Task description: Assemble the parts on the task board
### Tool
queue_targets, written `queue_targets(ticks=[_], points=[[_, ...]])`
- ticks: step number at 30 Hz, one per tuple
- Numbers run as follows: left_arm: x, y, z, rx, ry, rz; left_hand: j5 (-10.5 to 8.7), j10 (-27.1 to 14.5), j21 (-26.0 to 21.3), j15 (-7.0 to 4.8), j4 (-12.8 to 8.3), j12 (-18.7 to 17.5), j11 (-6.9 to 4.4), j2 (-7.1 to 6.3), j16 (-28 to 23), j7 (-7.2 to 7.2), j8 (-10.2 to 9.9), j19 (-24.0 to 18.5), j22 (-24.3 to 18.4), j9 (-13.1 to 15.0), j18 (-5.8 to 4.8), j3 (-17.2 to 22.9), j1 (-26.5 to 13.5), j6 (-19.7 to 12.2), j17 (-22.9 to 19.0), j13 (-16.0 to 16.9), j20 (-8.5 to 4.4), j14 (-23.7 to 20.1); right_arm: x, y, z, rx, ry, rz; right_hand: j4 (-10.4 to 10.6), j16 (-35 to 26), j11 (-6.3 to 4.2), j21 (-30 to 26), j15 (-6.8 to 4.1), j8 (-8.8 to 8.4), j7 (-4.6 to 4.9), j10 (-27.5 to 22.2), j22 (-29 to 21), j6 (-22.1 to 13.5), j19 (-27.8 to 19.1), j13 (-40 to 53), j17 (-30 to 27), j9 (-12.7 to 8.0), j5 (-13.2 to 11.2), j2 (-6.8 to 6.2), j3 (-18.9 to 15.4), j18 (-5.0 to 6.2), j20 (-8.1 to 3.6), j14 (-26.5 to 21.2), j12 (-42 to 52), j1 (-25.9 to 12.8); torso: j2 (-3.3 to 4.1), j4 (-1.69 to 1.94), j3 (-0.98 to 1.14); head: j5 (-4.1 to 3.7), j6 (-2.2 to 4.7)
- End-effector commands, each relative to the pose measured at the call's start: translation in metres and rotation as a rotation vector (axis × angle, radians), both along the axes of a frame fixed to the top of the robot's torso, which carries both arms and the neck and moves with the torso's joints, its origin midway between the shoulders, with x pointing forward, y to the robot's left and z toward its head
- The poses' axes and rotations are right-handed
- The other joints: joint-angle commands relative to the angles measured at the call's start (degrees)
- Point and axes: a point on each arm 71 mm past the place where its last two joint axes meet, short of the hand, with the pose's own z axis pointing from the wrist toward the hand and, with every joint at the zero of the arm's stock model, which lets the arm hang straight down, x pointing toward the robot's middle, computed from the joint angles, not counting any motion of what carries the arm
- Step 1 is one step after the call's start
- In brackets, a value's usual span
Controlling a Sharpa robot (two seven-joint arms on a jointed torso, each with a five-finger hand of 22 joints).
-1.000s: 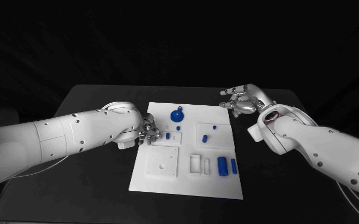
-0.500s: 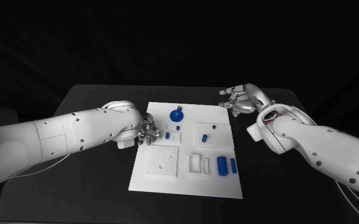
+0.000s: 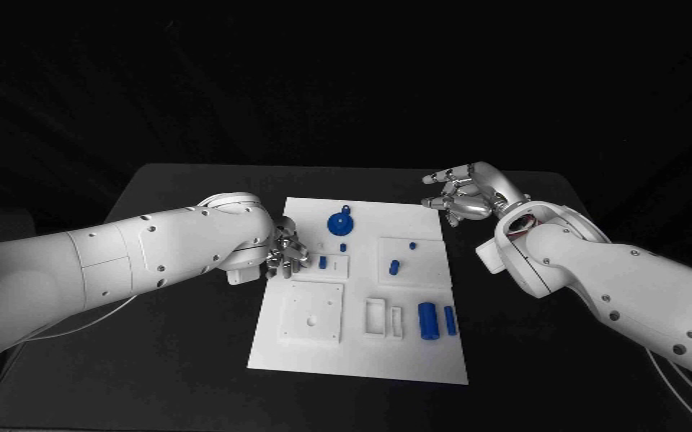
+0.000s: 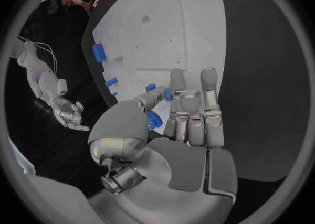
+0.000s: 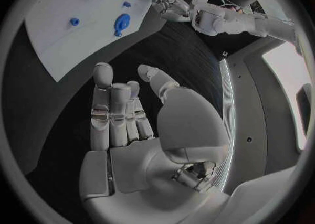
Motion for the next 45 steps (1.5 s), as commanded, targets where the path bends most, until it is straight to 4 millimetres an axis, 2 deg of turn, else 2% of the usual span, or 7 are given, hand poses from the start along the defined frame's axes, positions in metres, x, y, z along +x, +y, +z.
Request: queue_targets(ticks=[1, 9, 17, 24, 27, 33, 45], points=[[-0.0005, -0.0016, -0.0017, 0.005, 0.016, -0.010, 0.22, 0.13, -0.17, -0.21, -5.35, -0.18, 0.02, -0.16, -0.17, -1.86, -0.34, 0.01, 1.00, -0.28, -0.77, 4.67, 0.47, 2.31, 0.14, 0.02, -0.24, 0.37, -0.0003, 0.0015, -0.0001, -0.007, 0.000, 0.014, 0.00, -0.15, -0.36, 0.33, -0.15, -0.06, -0.15, 0.01, 1.62, 0.34, -0.33, -0.03, 0.05, 0.08, -0.23, 0.03, 0.19, 0.84, -0.21, -0.11, -0.02, -0.56, -0.03, 0.03, 0.01, 0.03, -0.04], [0.0012, -0.0023, -0.0015, 0.015, 0.021, -0.008, 0.27, 0.02, -1.36, -0.20, -2.80, -0.32, -0.05, -1.35, -0.51, -2.08, -3.10, 0.44, 0.76, -3.37, -1.04, -2.97, 2.28, 3.40, -0.20, 0.03, -0.17, 0.35, -0.0001, 0.0015, -0.0002, -0.007, 0.000, 0.014, -0.08, -0.19, -0.35, 0.33, -0.15, -0.07, -0.14, -0.01, 1.59, 0.22, -0.42, -0.04, 0.04, 0.07, -0.10, -0.06, 0.41, 0.85, -0.21, -0.13, -0.06, -0.61, -0.04, 0.01, 0.02, 0.03, 0.00], [0.0026, -0.0014, -0.0017, 0.024, 0.026, -0.004, 0.27, -0.19, -1.98, -0.15, -1.56, -0.36, 0.00, -2.38, -0.86, -2.10, -3.69, 0.69, 0.85, -4.42, -1.19, -5.43, 2.19, 3.26, -0.77, 0.03, -0.15, 0.14, 0.0000, 0.0012, -0.0003, -0.007, 0.001, 0.013, -0.07, -0.22, -0.35, 0.36, -0.15, -0.07, -0.14, -0.01, 1.59, 0.19, -0.43, -0.05, 0.01, 0.07, -0.06, -0.08, 0.44, 0.85, -0.21, -0.14, -0.08, -0.63, -0.02, 0.02, 0.02, 0.02, 0.00], [0.0036, -0.0011, -0.0015, 0.026, 0.021, 0.002, 0.34, -0.80, -2.67, 0.03, 0.52, 0.07, 0.16, -2.05, -1.03, -1.89, -5.09, 0.93, 0.93, -7.40, -1.16, -11.48, 2.60, 3.62, -1.36, 0.26, 0.05, -0.13, 0.0001, 0.0013, -0.0006, -0.008, 0.002, 0.014, -0.06, -0.28, -0.34, 0.41, -0.15, -0.07, -0.13, -0.02, 1.59, 0.14, -0.45, -0.07, -0.03, 0.07, 0.02, -0.13, 0.48, 0.85, -0.21, -0.17, -0.11, -0.68, -0.02, 0.01, 0.00, 0.03, -0.04], [0.0040, -0.0008, -0.0013, 0.025, 0.017, 0.006, 0.24, -0.83, -2.77, 0.09, 2.32, 0.11, 0.28, -3.57, -1.16, -1.73, -5.21, 0.96, 0.93, -7.93, -1.17, -14.21, 0.65, 3.74, -1.65, 0.26, 0.07, -0.22, 0.0002, 0.0013, -0.0006, -0.008, 0.002, 0.013, -0.06, -0.28, -0.34, 0.41, -0.15, -0.07, -0.13, -0.02, 1.59, 0.14, -0.45, -0.07, -0.03, 0.07, 0.02, -0.13, 0.48, 0.85, -0.21, -0.17, -0.11, -0.68, -0.02, 0.02, -0.01, 0.02, 0.01], [0.0043, 0.0003, -0.0011, 0.026, 0.014, 0.011, 0.24, -0.89, -3.19, 0.05, 5.32, 0.13, 0.26, -4.27, -1.27, -1.73, -5.03, 1.16, 0.97, -9.52, -1.27, -17.98, 2.45, 3.87, -1.97, 0.24, 0.01, -0.28, 0.0003, 0.0010, -0.0007, -0.008, 0.002, 0.013, -0.06, -0.28, -0.34, 0.41, -0.15, -0.07, -0.13, -0.02, 1.59, 0.14, -0.45, -0.07, -0.03, 0.07, 0.02, -0.13, 0.48, 0.85, -0.21, -0.17, -0.11, -0.68, -0.04, 0.03, 0.00, -0.01, 0.01], [0.0046, 0.0027, -0.0008, 0.027, 0.008, 0.019, 0.22, -0.98, -3.56, 0.12, 7.27, 0.12, 0.35, -6.02, -1.28, -1.64, -4.22, 1.25, 1.03, -10.64, -1.29, -19.84, 2.83, 3.84, -2.29, 0.22, 0.05, -0.50, 0.0004, 0.0009, -0.0009, -0.008, 0.002, 0.012, -0.07, -0.35, -0.33, 0.29, -0.15, -0.09, -0.11, -0.04, 1.54, -0.12, -0.53, -0.09, -0.08, 0.06, 0.04, -0.16, 0.53, 0.86, -0.21, -0.20, -0.14, -0.63, -0.02, 0.02, -0.01, -0.01, -0.02]])
